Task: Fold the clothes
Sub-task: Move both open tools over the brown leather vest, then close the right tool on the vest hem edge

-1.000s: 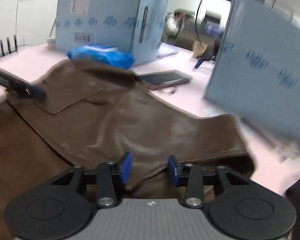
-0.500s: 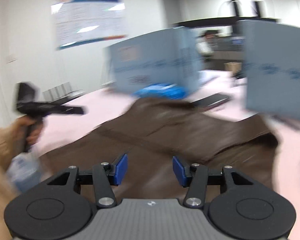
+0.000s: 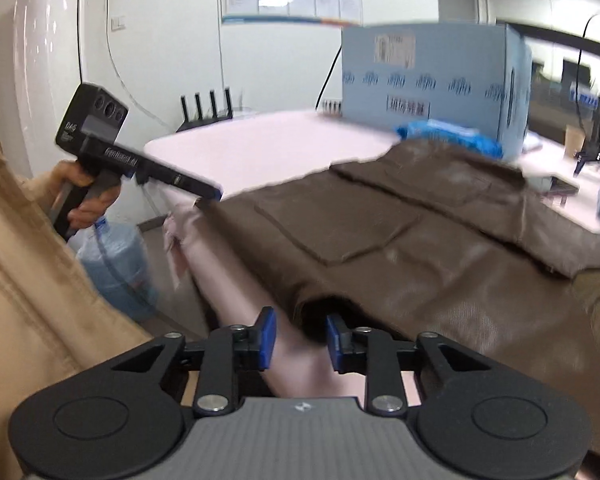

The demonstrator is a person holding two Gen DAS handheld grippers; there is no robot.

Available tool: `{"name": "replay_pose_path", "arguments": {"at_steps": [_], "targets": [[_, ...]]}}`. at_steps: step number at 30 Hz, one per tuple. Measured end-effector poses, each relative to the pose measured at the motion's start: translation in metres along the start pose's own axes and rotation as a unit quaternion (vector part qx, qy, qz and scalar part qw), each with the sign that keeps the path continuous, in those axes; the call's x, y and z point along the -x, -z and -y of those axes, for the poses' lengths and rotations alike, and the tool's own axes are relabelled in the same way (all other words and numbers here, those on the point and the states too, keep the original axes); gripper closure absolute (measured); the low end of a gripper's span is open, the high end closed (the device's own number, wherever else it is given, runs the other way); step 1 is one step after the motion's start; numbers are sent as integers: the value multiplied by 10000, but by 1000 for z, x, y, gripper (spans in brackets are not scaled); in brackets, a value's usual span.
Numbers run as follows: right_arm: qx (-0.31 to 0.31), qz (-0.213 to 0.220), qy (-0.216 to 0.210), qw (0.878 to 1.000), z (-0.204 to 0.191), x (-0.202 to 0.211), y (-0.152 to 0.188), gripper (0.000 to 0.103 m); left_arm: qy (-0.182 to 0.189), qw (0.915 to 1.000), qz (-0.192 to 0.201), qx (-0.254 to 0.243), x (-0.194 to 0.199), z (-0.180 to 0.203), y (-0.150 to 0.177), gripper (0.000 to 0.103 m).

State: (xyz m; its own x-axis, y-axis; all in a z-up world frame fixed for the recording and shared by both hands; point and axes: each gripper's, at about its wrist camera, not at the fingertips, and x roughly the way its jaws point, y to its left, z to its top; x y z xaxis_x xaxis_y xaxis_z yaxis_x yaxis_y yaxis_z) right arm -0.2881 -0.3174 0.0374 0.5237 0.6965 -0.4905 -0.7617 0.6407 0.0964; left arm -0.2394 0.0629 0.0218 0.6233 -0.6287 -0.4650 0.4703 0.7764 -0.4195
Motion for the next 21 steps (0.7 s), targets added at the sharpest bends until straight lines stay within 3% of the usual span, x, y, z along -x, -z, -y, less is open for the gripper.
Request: {"name": "replay_pose_path", "arguments": {"at_steps": [4,8,13,18,21], "targets": [[-29,26,-95,9999,4,-9,-1,91,56,9999,104,-36,8,4,1,69],[-998,216,-619,9928,38,-7,-7,96,233,9993,261,-149,17,14,-3,69],[-1575,534,-843,9825,75,-4,-23,97,695,9943,575,-564,20,38,-15,69],[-1643,488,-853,9815,103,-17,-44,97,1021,9891,710,-784,-2,60,-36,68],[-1573,313,-848,9834,117,-34,-60,97,884,9892,612,-996,-33,71,-48,68]]}}
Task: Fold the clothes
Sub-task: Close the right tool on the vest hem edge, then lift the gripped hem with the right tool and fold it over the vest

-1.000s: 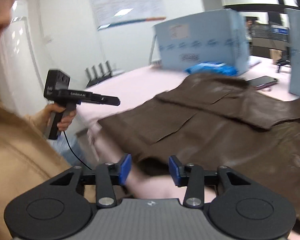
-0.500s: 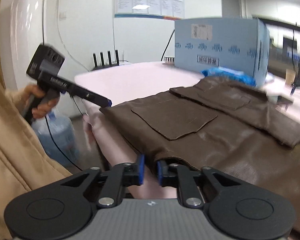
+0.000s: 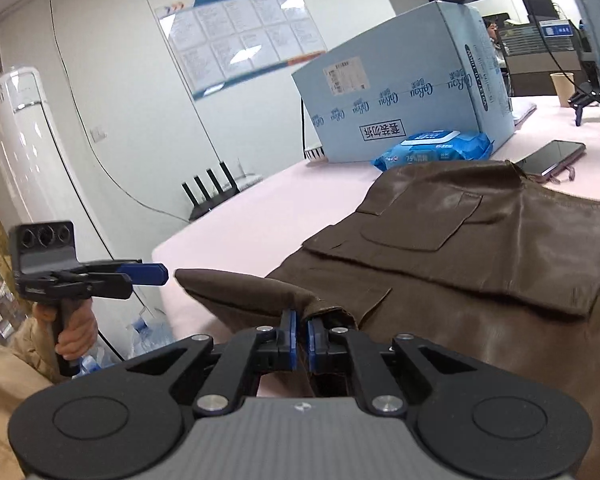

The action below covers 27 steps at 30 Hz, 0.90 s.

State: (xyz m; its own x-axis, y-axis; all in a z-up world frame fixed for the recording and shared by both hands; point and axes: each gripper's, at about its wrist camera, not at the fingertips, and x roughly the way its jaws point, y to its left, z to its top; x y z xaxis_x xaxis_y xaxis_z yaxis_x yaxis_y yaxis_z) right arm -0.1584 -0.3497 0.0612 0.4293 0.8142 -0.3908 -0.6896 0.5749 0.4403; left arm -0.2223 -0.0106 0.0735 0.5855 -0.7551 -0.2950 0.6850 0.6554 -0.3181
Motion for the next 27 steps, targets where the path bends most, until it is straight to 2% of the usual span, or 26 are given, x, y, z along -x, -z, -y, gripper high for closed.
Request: {"name": "replay_pose_path", "arguments": {"at_steps": [3,8,11,14,20,22,25,27], "targets": [[-9,-109,29,9999,9,-11,-10,97,-153,9994,-160,-255,-33,1,-5,68],[-439,-205,125,9987,37,-29,-20,97,-401,9963,-434,-621,-76,-2,-3,68],[-605,-320,290,9972,47,-35,-18,97,-781,9925,-711,-619,-94,-16,2,68],[-638,-524,371,9959,52,-41,-12,97,-800,9917,-971,-255,-103,-29,5,68],[-471,-712,368,9957,49,-55,-15,97,-669,9942,-761,-363,-95,-20,-6,68],[-406,-803,382,9952,48,-61,-17,97,-1002,9897,-930,-432,-108,-23,-6,68],[-368,-820,566,9943,44,-57,-19,90,-1465,9811,-1156,-506,-125,-29,-4,68],[-323,-756,772,9936,40,-43,-22,80,-1469,9828,-1073,-331,-127,-41,3,67]]}}
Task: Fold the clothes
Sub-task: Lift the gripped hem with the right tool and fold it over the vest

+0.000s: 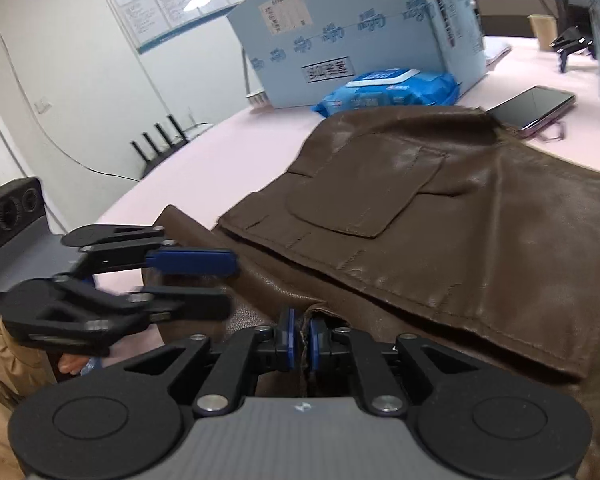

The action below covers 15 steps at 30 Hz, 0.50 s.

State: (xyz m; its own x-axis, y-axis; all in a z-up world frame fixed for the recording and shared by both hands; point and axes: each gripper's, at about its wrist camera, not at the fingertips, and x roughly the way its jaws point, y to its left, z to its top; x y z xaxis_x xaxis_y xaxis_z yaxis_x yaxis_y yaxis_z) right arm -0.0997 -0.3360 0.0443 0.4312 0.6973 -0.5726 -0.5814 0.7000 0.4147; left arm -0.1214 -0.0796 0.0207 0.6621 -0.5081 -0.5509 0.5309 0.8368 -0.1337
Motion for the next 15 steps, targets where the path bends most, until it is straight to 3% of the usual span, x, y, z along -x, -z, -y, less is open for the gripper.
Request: {"name": "replay_pose_path", "arguments": {"at_steps": [3,5,8,11,15], "targets": [[102,318,478,9983,-2,37,4,58,-15,10000,21,25,0,1,-1,66],[369,948,1202,9875,-3,85,18,58,-36,10000,43,50,0,1,0,66],[520,1734,1652,9695,-8,143,51,62,-54,9999,61,115,0,1,0,66],[563,1843,1543,9691,-21,168,90,62,-95,9997,74,228,1,0,-2,66],[753,1383,1718,9725,-34,163,117,66,-138,9996,71,254,2,1,-3,66]]}}
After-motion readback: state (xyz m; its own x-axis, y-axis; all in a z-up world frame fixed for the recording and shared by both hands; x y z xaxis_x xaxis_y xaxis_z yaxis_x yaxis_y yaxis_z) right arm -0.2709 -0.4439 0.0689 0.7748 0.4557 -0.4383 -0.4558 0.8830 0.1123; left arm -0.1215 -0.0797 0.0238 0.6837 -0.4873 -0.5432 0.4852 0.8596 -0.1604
